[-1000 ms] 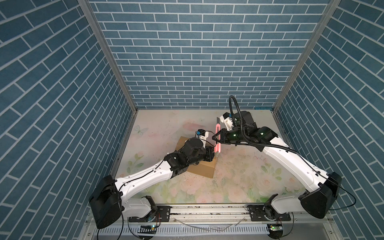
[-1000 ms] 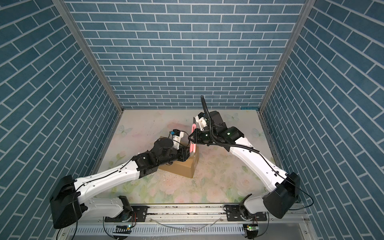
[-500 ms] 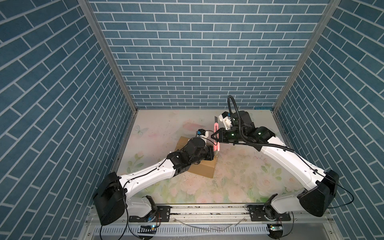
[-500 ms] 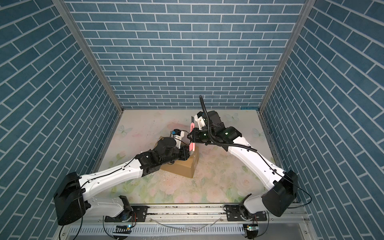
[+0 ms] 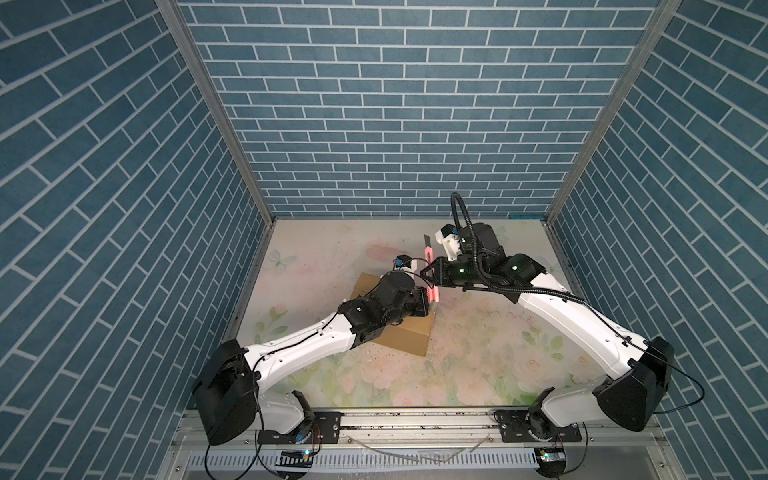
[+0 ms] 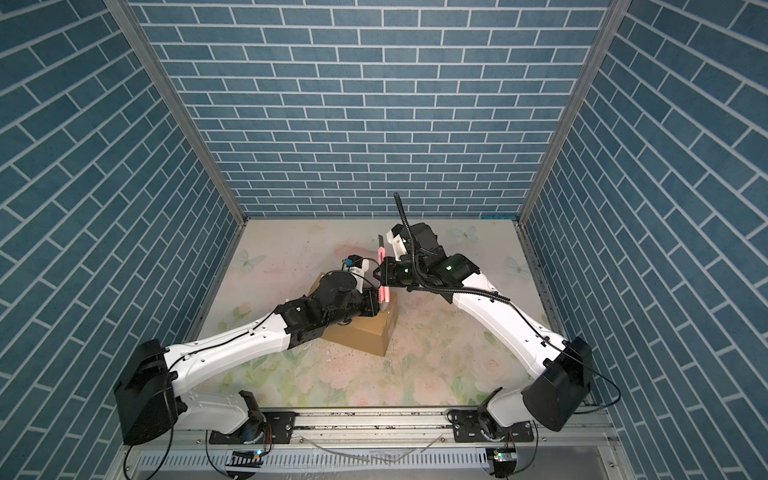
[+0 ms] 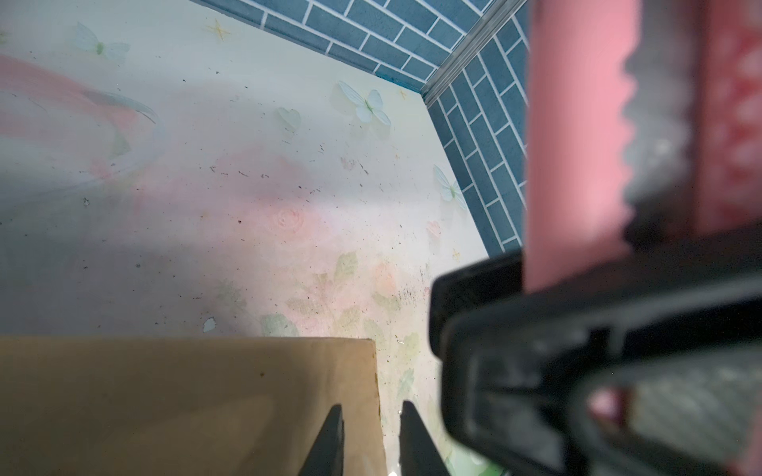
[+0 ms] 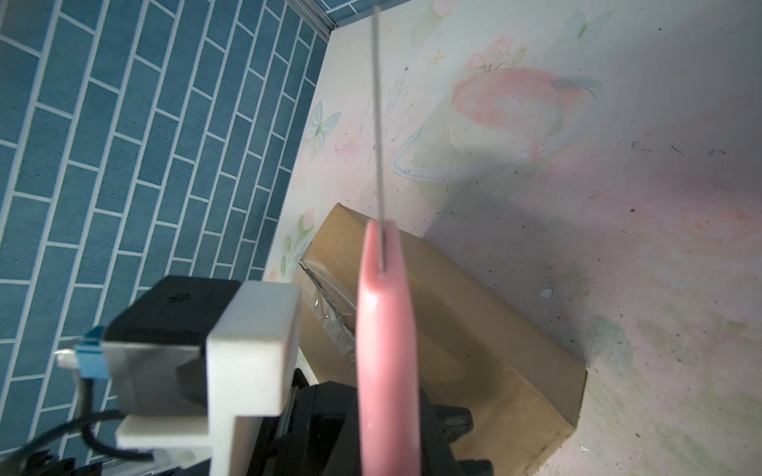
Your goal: Unpack the express box
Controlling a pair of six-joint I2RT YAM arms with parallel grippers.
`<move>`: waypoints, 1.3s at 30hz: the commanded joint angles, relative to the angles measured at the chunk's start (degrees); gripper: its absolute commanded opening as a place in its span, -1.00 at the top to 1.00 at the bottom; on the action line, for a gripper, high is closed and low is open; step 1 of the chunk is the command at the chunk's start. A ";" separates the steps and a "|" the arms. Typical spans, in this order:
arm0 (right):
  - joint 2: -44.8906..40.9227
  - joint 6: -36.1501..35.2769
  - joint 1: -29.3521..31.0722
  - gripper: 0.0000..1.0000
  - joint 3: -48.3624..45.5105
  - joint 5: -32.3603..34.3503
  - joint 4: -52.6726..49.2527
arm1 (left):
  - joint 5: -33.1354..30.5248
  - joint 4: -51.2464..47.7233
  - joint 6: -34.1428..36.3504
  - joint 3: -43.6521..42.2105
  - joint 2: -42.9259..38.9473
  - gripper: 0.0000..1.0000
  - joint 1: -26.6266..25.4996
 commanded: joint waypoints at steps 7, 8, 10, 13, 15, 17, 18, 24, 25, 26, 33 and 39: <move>1.87 3.73 3.10 0.72 0.79 -1.82 8.01 | 6.67 9.08 1.11 4.62 0.55 0.48 -2.66; 1.85 3.73 3.10 0.70 0.83 -1.82 8.21 | 6.68 9.16 1.07 4.61 0.60 0.48 -2.64; 1.68 3.90 3.16 0.68 0.85 -1.73 8.37 | 6.63 9.58 0.86 4.55 0.78 0.48 -2.79; 1.32 4.17 3.29 0.66 0.67 -1.56 9.05 | 6.43 10.03 0.89 4.61 1.15 0.49 -2.90; 1.31 4.35 3.31 0.66 0.76 -1.55 9.37 | 6.30 10.52 0.83 4.52 1.46 0.48 -2.92; 1.33 4.57 3.35 0.65 0.80 -1.64 9.66 | 6.23 11.03 0.56 4.44 1.80 0.48 -2.92; 1.41 4.68 3.37 0.65 0.85 -1.69 9.71 | 6.24 11.39 0.38 4.44 1.92 0.48 -2.92; 1.34 4.79 3.38 0.88 0.63 -1.73 9.67 | 5.99 12.11 0.35 4.52 1.94 0.49 -2.92; 1.30 4.79 3.27 0.94 0.50 -1.73 9.72 | 5.89 12.11 0.39 4.44 1.79 0.48 -2.92; 1.23 4.79 3.38 0.96 0.42 -1.57 9.68 | 5.84 12.22 0.33 4.35 1.83 0.48 -2.92; 1.41 4.79 3.51 0.64 0.32 -1.69 9.80 | 6.06 12.68 0.30 5.11 2.15 0.48 -2.90; 1.41 4.70 3.73 0.59 0.32 -1.55 9.81 | 6.41 13.01 0.34 6.09 2.66 0.48 -2.92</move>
